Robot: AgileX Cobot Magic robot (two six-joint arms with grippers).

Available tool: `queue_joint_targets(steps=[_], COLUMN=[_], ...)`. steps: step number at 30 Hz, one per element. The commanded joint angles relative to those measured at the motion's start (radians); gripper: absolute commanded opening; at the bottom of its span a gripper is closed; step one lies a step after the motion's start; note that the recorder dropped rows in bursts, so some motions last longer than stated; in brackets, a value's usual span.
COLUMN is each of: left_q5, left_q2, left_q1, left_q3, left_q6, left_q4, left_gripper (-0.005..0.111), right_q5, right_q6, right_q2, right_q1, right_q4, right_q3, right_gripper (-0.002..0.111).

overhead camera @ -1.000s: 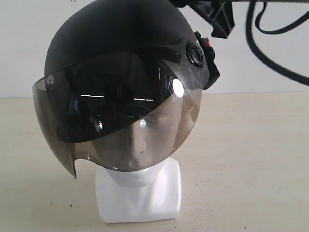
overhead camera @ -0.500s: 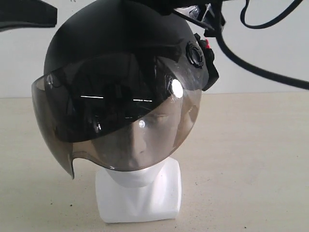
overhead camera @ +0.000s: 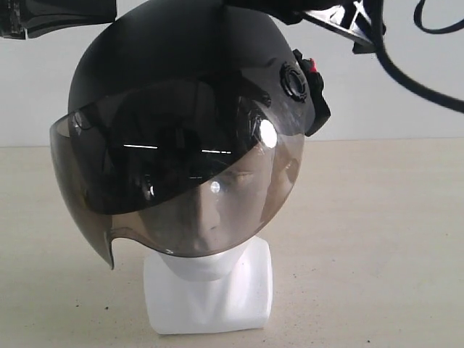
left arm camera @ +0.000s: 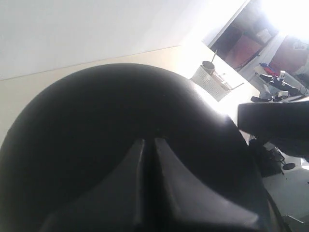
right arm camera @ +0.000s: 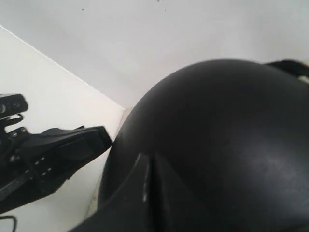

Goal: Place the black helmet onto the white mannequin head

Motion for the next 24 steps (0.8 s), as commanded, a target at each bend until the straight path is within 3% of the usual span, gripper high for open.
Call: queue_joint_targets(steps=[1,5,13,18,24], left_q5=[0.067,0.067,0.067,0.067,0.067], left_q2=[0.01,0.01,0.01,0.01,0.01], left_q1=[-0.021,-0.021,-0.021,-0.021,-0.021], left_q3=[0.014,0.014,0.014,0.014,0.014], left_q6=[0.016,0.019,0.026,0.026,0.026], left_q4=[0.09,0.105,0.106,0.104,0.104], left_gripper=[0.004,0.004,0.004,0.004,0.004], right_q5=[-0.01,0.031,0.199,0.364,0.392], right_q6=[-0.093,-0.091,-0.015,-0.004,-0.017], right_q2=[-0.031,-0.022,-0.078,-0.103,-0.081], right_q1=[0.036,0.068,0.068,0.068,0.068], right_q4=[0.219,0.22,0.031,-0.013,-0.042], right_q3=[0.015,0.015,0.015,0.015,0.019], right_gripper=[0.0,0.0,0.0,0.0,0.0])
